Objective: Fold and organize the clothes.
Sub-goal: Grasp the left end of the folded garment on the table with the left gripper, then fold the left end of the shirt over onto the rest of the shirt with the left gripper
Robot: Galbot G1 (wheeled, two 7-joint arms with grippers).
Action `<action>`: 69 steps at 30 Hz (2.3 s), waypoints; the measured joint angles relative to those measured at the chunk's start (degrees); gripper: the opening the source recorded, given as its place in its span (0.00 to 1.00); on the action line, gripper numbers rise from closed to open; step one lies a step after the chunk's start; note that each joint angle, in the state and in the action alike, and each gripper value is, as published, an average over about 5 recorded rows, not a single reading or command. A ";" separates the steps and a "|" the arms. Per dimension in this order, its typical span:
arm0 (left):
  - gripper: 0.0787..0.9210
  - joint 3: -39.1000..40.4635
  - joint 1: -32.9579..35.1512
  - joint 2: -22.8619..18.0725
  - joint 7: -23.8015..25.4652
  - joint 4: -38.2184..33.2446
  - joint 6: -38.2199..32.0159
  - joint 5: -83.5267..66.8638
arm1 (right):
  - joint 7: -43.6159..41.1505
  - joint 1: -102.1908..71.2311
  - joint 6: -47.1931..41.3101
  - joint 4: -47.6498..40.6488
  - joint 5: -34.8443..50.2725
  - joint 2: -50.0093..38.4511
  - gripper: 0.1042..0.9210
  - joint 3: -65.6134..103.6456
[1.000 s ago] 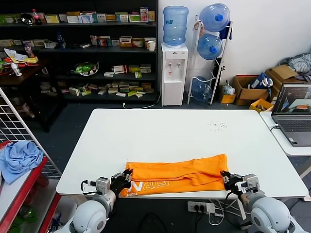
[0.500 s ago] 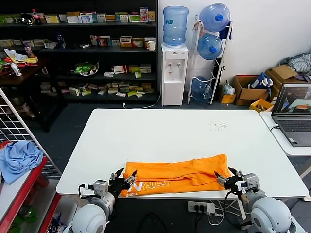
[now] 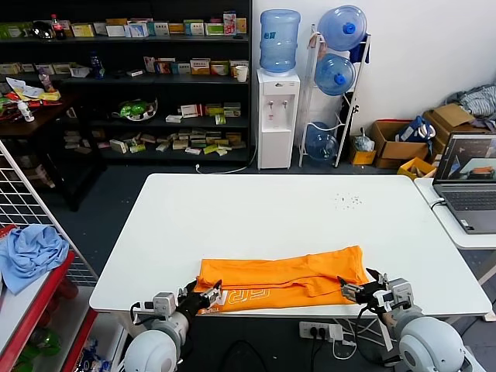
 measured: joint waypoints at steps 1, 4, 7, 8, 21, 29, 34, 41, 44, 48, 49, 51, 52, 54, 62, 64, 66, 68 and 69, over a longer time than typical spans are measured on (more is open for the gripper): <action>0.75 0.03 -0.02 -0.08 -0.02 0.01 0.01 -0.03 | 0.03 0.00 -0.02 0.04 0.01 0.06 0.88 -0.02; 0.64 0.09 -0.10 -0.27 -0.04 0.11 0.03 -0.13 | 0.08 -0.09 -0.03 0.18 -0.03 0.25 0.88 -0.05; 0.54 0.09 -0.16 -0.56 0.00 0.40 0.03 -0.36 | 0.12 -0.31 -0.04 0.32 -0.13 0.45 0.88 -0.06; 0.50 0.09 -0.18 -0.67 0.03 0.50 0.03 -0.44 | 0.14 -0.39 -0.04 0.37 -0.17 0.52 0.88 -0.07; 0.07 0.08 -0.96 -1.04 0.84 1.24 -0.51 -0.81 | 0.22 -1.45 -0.26 1.18 -0.30 1.09 0.88 0.17; 0.04 -1.05 -2.37 0.40 0.94 2.34 -0.86 -1.41 | 0.25 -2.05 -0.21 1.81 -0.42 1.00 0.88 0.68; 0.04 -2.52 -3.49 2.31 1.30 3.45 -0.91 -2.31 | 0.26 -2.37 0.29 2.02 -0.91 1.22 0.88 0.83; 0.04 -5.88 -5.15 6.64 1.91 6.42 -1.67 -3.24 | -0.11 -2.89 1.28 2.49 -2.26 1.46 0.88 0.86; 0.04 -7.57 -5.96 8.83 2.05 8.00 -2.13 -3.48 | -0.56 -3.15 1.80 2.64 -3.09 1.53 0.88 0.89; 0.04 -9.26 -7.03 11.20 1.79 9.01 -2.34 -3.95 | -0.90 -3.45 2.89 2.47 -4.60 1.86 0.88 0.94; 0.04 -9.48 -7.18 11.62 1.62 8.94 -2.31 -4.08 | -0.91 -3.50 3.28 2.33 -5.09 1.99 0.88 0.96; 0.04 -9.70 -7.32 12.23 1.21 8.25 -2.16 -4.33 | -0.89 -3.56 4.25 1.95 -6.22 2.29 0.88 1.08; 0.04 -9.72 -7.30 12.45 0.96 7.63 -2.04 -4.46 | -0.83 -3.58 4.83 1.71 -6.86 2.47 0.88 1.17; 0.04 -9.57 -7.10 12.71 0.40 5.93 -1.73 -4.64 | -0.66 -3.58 6.11 1.19 -8.21 2.85 0.88 1.40; 0.04 -5.88 -4.94 11.24 -2.25 -2.81 -0.59 -4.70 | -0.14 -3.01 11.39 -1.80 -13.43 5.05 0.88 2.51; 0.04 -4.39 -4.80 10.41 -2.82 -4.63 -0.55 -4.68 | -0.16 -2.98 12.46 -2.73 -14.54 5.79 0.88 2.74; 0.04 -2.81 -4.86 9.49 -3.26 -5.94 -0.60 -4.59 | -0.18 -3.01 13.43 -3.65 -15.61 6.59 0.88 2.93; 0.04 -1.16 -5.09 8.38 -3.55 -6.81 -0.70 -4.39 | -0.20 -3.08 14.28 -4.50 -16.59 7.39 0.88 3.07; 0.04 -0.31 -5.28 7.75 -3.65 -7.09 -0.76 -4.23 | -0.21 -3.13 14.67 -4.91 -17.06 7.79 0.88 3.12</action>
